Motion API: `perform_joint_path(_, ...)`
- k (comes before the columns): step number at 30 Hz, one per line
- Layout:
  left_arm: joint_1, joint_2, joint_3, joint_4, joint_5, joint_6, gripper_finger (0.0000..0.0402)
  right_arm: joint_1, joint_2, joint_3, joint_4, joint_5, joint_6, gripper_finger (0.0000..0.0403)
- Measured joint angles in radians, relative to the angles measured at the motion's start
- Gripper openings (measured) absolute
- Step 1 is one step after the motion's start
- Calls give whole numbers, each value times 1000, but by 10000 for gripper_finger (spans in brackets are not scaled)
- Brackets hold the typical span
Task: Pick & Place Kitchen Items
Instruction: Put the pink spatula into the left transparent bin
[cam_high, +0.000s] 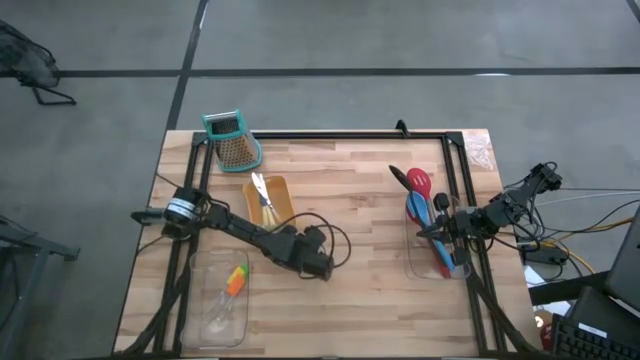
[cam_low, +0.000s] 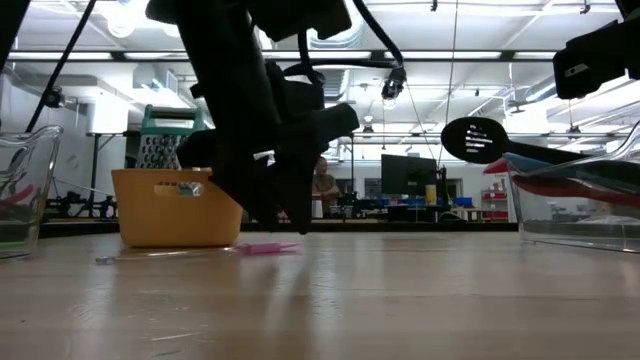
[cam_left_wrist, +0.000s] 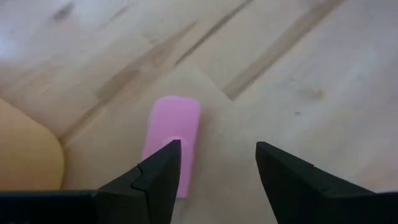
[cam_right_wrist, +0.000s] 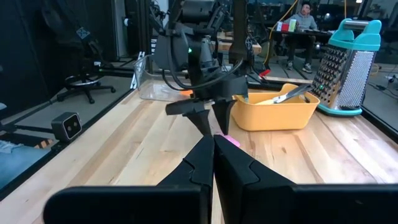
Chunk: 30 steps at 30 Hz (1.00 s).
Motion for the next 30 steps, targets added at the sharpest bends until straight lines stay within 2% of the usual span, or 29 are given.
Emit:
perform_joint_path(8,-36,0,12,1,33,93,213,0,0,0,0,0,-1,8)
perform_joint_path(13,-70,0,12,-55,24,90,213,0,0,0,0,0,0,8)
perform_joint_path(19,-74,0,5,-96,-23,7,213,0,0,0,0,0,-2,8)
perform_joint_path(23,-53,7,-16,-66,33,-2,208,0,0,0,0,0,-1,8)
perform_joint_path(30,-54,5,-40,-49,37,-1,190,0,0,0,0,0,-1,8)
